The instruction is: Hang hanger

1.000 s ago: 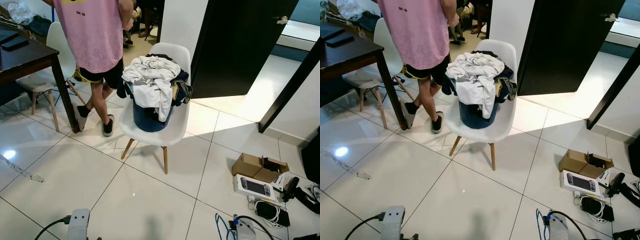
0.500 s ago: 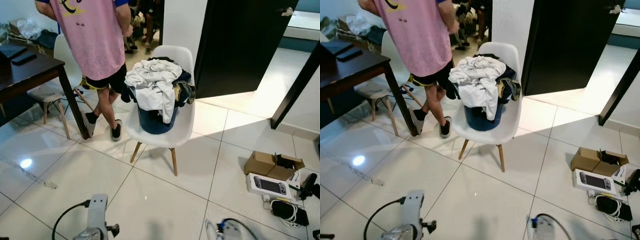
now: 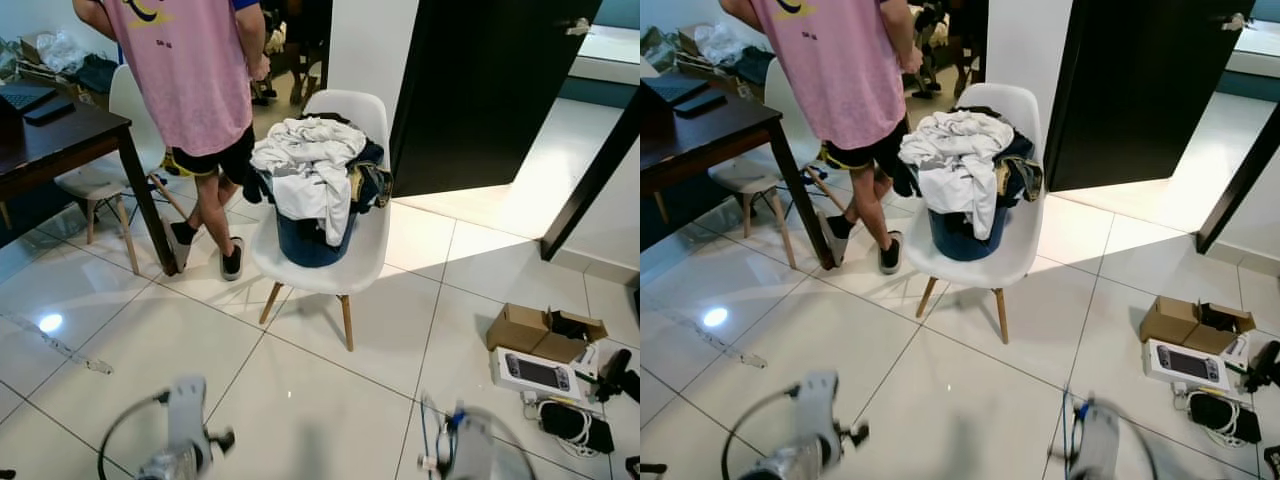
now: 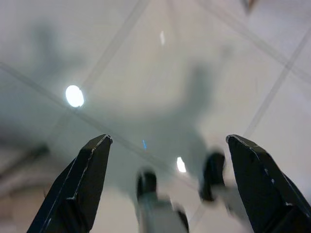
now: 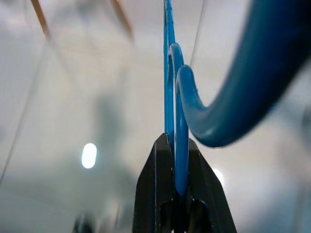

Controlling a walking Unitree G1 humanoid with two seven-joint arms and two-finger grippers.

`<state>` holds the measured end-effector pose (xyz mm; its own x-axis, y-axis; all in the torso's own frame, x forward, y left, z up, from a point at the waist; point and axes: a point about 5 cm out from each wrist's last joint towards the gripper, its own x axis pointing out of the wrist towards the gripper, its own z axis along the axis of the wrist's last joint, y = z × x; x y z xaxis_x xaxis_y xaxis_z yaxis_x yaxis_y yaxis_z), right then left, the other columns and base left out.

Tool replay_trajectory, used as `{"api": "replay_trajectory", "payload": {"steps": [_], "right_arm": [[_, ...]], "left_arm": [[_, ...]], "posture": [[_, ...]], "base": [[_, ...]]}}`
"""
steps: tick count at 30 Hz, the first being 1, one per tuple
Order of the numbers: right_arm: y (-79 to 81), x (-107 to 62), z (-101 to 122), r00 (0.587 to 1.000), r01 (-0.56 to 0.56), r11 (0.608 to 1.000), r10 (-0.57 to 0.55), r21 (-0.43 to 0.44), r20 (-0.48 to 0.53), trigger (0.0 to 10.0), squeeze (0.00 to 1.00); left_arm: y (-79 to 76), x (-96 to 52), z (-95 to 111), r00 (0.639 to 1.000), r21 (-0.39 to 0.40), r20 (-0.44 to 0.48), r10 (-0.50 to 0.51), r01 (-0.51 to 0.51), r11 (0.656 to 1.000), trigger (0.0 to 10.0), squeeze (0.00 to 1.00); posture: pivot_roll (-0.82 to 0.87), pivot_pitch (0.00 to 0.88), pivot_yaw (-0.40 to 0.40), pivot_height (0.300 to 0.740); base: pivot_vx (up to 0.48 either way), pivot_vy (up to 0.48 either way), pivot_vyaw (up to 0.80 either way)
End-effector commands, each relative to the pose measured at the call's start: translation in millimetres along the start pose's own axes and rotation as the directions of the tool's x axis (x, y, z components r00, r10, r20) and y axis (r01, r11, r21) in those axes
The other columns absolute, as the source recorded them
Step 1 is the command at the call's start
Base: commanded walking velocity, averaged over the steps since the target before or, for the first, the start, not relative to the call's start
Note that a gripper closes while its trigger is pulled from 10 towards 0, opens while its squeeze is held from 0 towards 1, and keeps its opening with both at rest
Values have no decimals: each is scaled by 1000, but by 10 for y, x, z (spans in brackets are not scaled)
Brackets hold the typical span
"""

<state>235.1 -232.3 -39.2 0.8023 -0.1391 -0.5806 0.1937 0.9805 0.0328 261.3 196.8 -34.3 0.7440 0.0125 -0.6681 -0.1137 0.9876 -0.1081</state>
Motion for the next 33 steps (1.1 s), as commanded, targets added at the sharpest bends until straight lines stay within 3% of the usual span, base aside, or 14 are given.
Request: {"api": "replay_trajectory", "payload": {"steps": [1, 3, 4, 9, 11, 12, 15, 16, 18, 20, 24, 28, 29, 33], "right_arm": [[-33, 55, 354, 989, -55, 993, 68, -102, 135, 10000, 0], [-31, 80, 547, 976, -81, 980, 115, -181, 184, 10000, 0], [4, 97, 706, 964, -99, 945, 169, -312, 207, 10000, 0], [61, 108, 820, 952, -109, 889, 222, -445, 209, 10000, 0], [166, 72, 974, 909, -156, 822, 336, -547, 246, 10000, 0], [166, 72, 974, 909, -156, 822, 336, -547, 246, 10000, 0], [208, -92, 1196, 829, -197, 831, 425, -521, 364, 10000, 0], [208, -92, 1196, 829, -197, 831, 425, -521, 364, 10000, 0], [199, -218, 1217, 803, -212, 849, 433, -483, 409, 10000, 0], [199, -218, 1217, 803, -212, 849, 433, -483, 409, 10000, 0], [258, -418, 1236, 763, -273, 826, 498, -493, 412, 10000, 0], [302, -491, 1285, 741, -302, 802, 537, -515, 403, 10000, 0], [357, -563, 1378, 716, -321, 788, 565, -526, 410, 10000, 0], [422, -586, 1554, 732, -279, 824, 515, -493, 447, 10000, 0]], "left_arm": [[101, -16, 106, 997, 7, 71, -7, 6, 1000, 10000, 0], [139, -25, 178, 993, 33, 113, -19, 16, 999, 10000, 0], [150, -32, 261, 987, 77, 156, -48, 36, 996, 10000, 0], [140, -37, 333, 979, 121, 189, -79, 57, 991, 10000, 0], [63, -72, 459, 943, 182, 295, -156, 105, 978, 10000, 0], [63, -72, 459, 943, 182, 295, -156, 105, 978, 10000, 0], [-99, -272, 777, 806, 232, 522, -279, 180, 956, 10000, 0], [-99, -272, 777, 806, 232, 522, -279, 180, 956, 10000, 0], [-215, -446, 944, 728, 255, 602, -328, 214, 943, 10000, 0], [-215, -446, 944, 728, 255, 602, -328, 214, 943, 10000, 0], [-463, -711, 1185, 617, 306, 676, -403, 263, 915, 10000, 0], [-564, -800, 1269, 576, 331, 693, -435, 282, 901, 10000, 0], [-670, -890, 1367, 531, 359, 710, -462, 291, 887, 10000, 0], [-811, -1008, 1534, 476, 380, 740, -475, 287, 880, 10000, 0]], "posture": [[51, 7, -30, 740], [47, 2, -30, 740], [44, 0, -29, 740], [42, 0, -28, 740], [39, 0, -33, 740], [39, 0, -33, 740], [39, 0, -38, 740], [39, 0, -38, 740], [45, 0, -42, 740], [45, 0, -42, 740], [31, 0, -29, 740], [27, 0, -24, 740], [20, 0, -22, 740], [19, 0, -26, 740]], "base": [[0, 0, 0], [0, 0, 0], [0, 0, 0], [0, 0, 0], [0, 0, 0], [0, 0, 0], [0, 0, 0], [0, 0, 0], [0, 0, 0], [0, 0, 0], [0, 0, 0], [0, 0, 0], [0, 0, 0], [0, 0, 0]]}}
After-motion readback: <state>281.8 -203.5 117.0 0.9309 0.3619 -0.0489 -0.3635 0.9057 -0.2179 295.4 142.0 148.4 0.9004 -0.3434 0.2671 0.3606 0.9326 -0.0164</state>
